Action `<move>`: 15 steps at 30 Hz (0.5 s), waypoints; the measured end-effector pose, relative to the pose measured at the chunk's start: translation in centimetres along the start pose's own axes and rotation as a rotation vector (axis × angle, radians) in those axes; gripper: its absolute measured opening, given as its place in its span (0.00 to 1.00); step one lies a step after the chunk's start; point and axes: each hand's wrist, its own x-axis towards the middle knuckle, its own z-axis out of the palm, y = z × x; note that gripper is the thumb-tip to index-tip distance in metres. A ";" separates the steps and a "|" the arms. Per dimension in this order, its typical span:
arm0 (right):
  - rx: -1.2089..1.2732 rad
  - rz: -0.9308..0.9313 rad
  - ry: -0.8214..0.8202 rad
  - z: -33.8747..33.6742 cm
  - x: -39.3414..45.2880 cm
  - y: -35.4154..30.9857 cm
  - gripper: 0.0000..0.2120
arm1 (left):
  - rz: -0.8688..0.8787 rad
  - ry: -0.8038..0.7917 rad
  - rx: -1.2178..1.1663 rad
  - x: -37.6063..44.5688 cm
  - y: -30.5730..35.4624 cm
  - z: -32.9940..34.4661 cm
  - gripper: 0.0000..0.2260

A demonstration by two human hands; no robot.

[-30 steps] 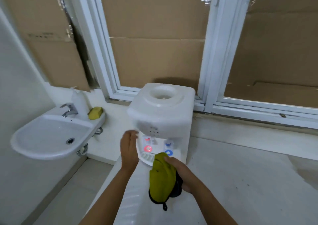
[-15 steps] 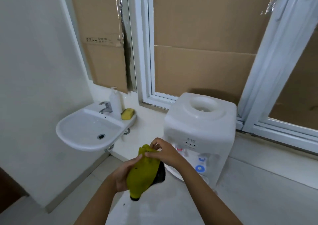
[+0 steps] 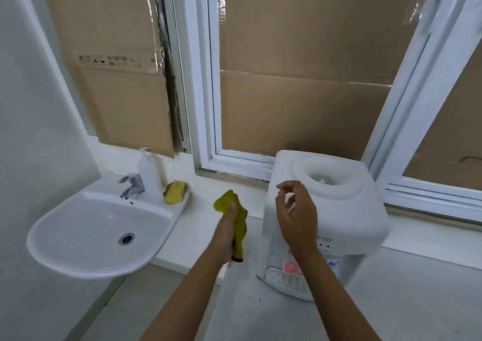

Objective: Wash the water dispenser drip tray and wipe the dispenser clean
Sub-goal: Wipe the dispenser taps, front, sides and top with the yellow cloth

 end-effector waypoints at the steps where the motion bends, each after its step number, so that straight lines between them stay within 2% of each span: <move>1: -0.025 -0.030 0.040 -0.1 0.3 0.2 0.06 | -0.013 -0.031 0.013 1.3 -0.4 0.9 0.46; 2: -0.064 -0.045 0.079 -0.2 0.7 0.4 0.06 | -0.036 -0.089 0.040 1.8 -0.6 2.1 0.48; 5: -0.259 -0.020 0.149 -0.8 1.4 1.7 0.09 | 0.110 -0.166 0.206 1.9 -0.1 6.2 0.34; 9: -0.346 0.033 0.137 -1.2 1.5 2.6 0.09 | 0.352 -0.074 0.457 2.7 1.0 9.5 0.34; 12: -0.384 0.021 0.130 -0.8 1.2 2.8 0.09 | 0.418 -0.059 0.653 3.9 2.2 10.3 0.24; 15: -0.418 0.026 0.134 -0.4 0.9 3.1 0.08 | 0.449 -0.120 0.710 5.2 3.3 10.4 0.23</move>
